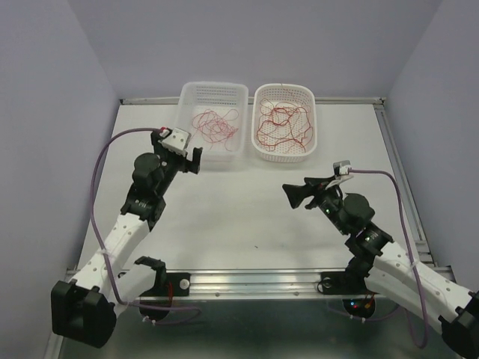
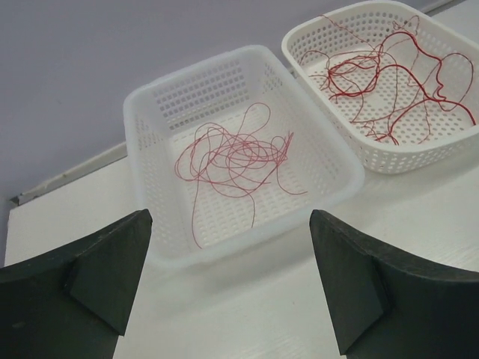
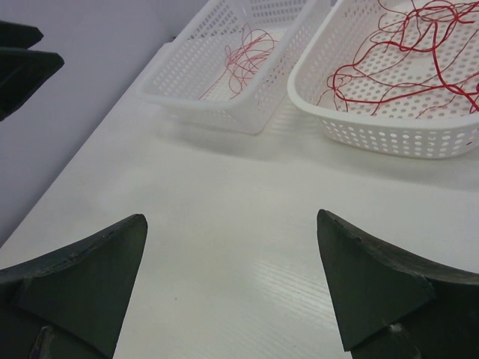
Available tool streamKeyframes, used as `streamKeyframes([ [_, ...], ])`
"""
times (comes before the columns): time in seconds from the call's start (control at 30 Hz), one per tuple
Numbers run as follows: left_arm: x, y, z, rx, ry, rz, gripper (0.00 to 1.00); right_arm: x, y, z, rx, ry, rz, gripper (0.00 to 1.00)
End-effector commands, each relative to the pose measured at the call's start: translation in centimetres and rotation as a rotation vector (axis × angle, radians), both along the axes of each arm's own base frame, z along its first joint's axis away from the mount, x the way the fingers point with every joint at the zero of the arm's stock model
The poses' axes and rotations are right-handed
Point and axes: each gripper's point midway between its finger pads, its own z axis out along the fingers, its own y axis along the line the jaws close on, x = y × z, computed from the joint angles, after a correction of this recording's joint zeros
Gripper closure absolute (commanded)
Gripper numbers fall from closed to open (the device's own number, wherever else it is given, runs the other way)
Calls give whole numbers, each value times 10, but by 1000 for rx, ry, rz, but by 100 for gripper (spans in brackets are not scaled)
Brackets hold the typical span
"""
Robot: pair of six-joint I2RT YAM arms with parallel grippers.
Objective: Untangle the cables
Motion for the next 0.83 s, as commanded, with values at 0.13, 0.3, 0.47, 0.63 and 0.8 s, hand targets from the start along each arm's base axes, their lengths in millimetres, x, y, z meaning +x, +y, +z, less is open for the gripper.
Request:
streamKeyframes([
  [0.13, -34, 53, -4, -215, -155, 255, 1, -1, -12, 6, 54, -41, -54, 0],
  [0.3, -47, 58, -8, -264, -199, 256, 1, -2, -14, 4, 63, -37, -62, 0],
  [0.47, -50, 57, -8, -268, -209, 247, 1, -3, -16, 1, 69, -35, -69, 0],
  [0.63, -51, 60, -6, -272, -218, 263, 1, -3, -21, 2, 78, -48, -91, 0],
  [0.8, -54, 61, -5, -279, -229, 257, 1, -3, -21, 4, 68, -57, -90, 0],
])
